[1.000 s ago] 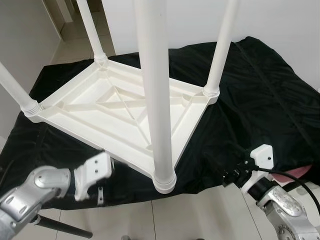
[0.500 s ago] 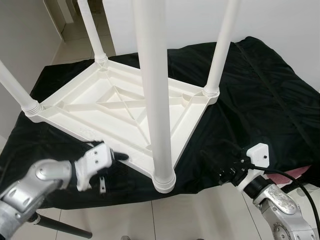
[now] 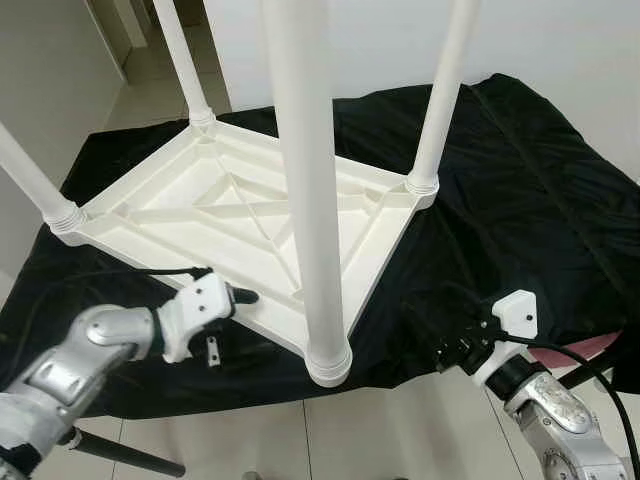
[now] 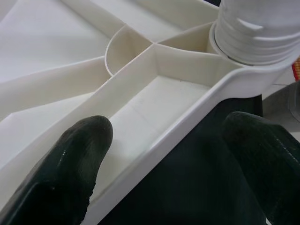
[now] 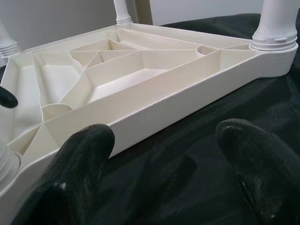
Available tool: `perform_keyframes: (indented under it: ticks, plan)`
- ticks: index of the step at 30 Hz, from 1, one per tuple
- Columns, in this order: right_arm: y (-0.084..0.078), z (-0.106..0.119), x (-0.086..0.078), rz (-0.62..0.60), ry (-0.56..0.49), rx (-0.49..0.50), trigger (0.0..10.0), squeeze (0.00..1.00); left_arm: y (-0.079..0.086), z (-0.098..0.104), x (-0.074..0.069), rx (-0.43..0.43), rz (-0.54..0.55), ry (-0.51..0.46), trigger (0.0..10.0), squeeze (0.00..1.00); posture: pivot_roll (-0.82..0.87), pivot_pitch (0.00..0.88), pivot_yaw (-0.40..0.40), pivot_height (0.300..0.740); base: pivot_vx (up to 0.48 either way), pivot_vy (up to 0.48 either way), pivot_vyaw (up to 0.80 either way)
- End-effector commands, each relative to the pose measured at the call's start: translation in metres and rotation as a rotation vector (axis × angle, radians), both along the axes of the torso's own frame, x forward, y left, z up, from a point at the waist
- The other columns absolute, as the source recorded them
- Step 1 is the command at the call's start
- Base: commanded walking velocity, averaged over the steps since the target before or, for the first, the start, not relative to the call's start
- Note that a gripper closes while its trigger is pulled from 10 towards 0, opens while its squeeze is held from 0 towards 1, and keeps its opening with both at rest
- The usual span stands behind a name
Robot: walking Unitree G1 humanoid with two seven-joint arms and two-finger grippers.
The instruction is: Building children table
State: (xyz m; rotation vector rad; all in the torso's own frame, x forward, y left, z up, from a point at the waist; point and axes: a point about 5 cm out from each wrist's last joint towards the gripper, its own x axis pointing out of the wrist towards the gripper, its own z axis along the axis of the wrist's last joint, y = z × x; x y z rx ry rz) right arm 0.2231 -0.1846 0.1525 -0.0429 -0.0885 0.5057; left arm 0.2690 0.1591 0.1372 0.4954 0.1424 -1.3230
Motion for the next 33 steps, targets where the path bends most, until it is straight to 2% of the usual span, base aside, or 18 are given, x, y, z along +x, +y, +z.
perform_keyframes:
  ticks: [1,8,15,18,19,21,22,28,33]
  plan:
    - [0.000,0.000,0.000,0.001,-0.008,-0.009,10.0,0.00,0.002,-0.008,-0.003,0.056,-0.083,0.053,10.0,0.00,-0.09,0.126,0.125,0.740,0.000,0.000,0.00]
    - [0.000,-0.002,-0.006,-0.018,0.001,-0.011,10.0,0.00,-0.001,-0.023,0.017,0.095,0.039,0.093,10.0,0.00,-0.10,0.140,0.142,0.740,0.000,0.000,0.00]
    - [-0.001,-0.002,-0.006,-0.035,0.001,-0.014,10.0,0.00,0.001,-0.029,0.028,0.128,0.112,0.120,10.0,0.00,-0.10,0.143,0.145,0.740,0.000,0.000,0.00]
    - [0.001,-0.003,-0.005,-0.034,0.000,-0.012,10.0,0.00,0.001,-0.027,0.033,0.108,0.136,0.145,10.0,0.00,-0.10,0.143,0.144,0.740,0.000,0.000,0.00]
    - [0.001,-0.003,-0.005,-0.033,0.000,-0.011,10.0,0.00,0.001,-0.026,0.035,0.101,0.146,0.152,9.0,0.00,-0.09,0.142,0.144,0.740,0.000,0.000,0.00]
    - [0.002,-0.003,-0.004,-0.033,-0.001,-0.010,10.0,0.00,0.001,-0.026,0.036,0.097,0.152,0.155,9.0,0.00,-0.09,0.142,0.144,0.740,0.000,0.000,0.00]
    - [0.002,-0.003,-0.004,-0.034,-0.002,-0.008,10.0,0.00,0.003,-0.024,0.042,0.094,0.184,0.136,0.0,0.00,-0.09,0.139,0.144,0.740,0.000,0.000,0.00]
    - [0.003,-0.002,-0.002,-0.037,-0.007,-0.006,10.0,0.00,0.005,-0.023,0.047,0.096,0.216,0.117,0.0,0.00,-0.09,0.138,0.144,0.740,0.000,0.000,0.00]
    - [0.005,0.000,0.001,-0.050,-0.023,0.013,10.0,0.00,0.003,-0.022,0.050,0.065,0.245,0.102,0.0,0.00,-0.08,0.134,0.142,0.740,0.000,0.000,0.00]
